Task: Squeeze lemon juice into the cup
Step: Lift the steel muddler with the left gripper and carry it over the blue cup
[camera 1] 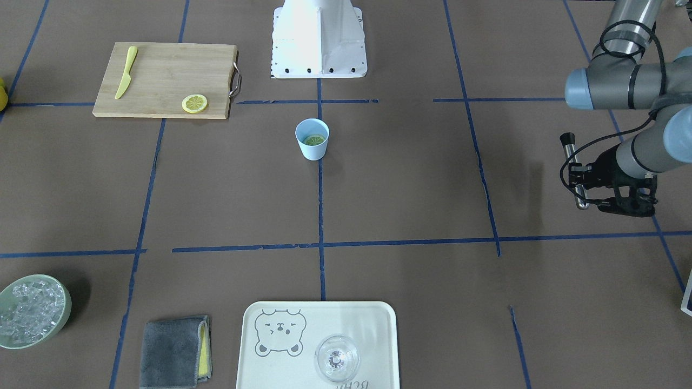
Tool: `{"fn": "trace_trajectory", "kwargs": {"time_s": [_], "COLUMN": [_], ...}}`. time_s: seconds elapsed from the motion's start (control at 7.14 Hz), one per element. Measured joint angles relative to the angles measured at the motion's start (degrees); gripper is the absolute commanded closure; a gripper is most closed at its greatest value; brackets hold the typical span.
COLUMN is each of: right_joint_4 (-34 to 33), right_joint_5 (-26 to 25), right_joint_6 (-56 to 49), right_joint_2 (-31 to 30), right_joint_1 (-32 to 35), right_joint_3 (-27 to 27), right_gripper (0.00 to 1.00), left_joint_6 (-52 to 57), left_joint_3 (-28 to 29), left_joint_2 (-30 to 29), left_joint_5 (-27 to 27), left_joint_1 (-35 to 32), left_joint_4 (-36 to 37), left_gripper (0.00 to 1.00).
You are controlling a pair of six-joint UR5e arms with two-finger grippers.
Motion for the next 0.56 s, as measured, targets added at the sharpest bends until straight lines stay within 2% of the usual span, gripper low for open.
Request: {"fn": "trace_trajectory", "kwargs": {"time_s": [0.28, 0.56], "right_joint_4": [-0.15, -0.26], "right_joint_5": [-0.02, -0.08], "right_joint_6": [0.14, 0.18], "right_joint_2": [0.08, 0.1], "right_joint_1": [0.03, 0.03], "right_joint_3": [-0.16, -0.61], "right_gripper": [0.0, 0.0], "left_joint_6": [-4.09, -5.66], "left_joint_3": [-9.41, -11.7], "left_joint_2": [-3.16, -10.87], "left_joint_5": [6.75, 7.9], "left_joint_1": [-0.79, 0.08], "left_joint_4": [1.36, 3.83], "left_gripper": [1.0, 1.0]}}
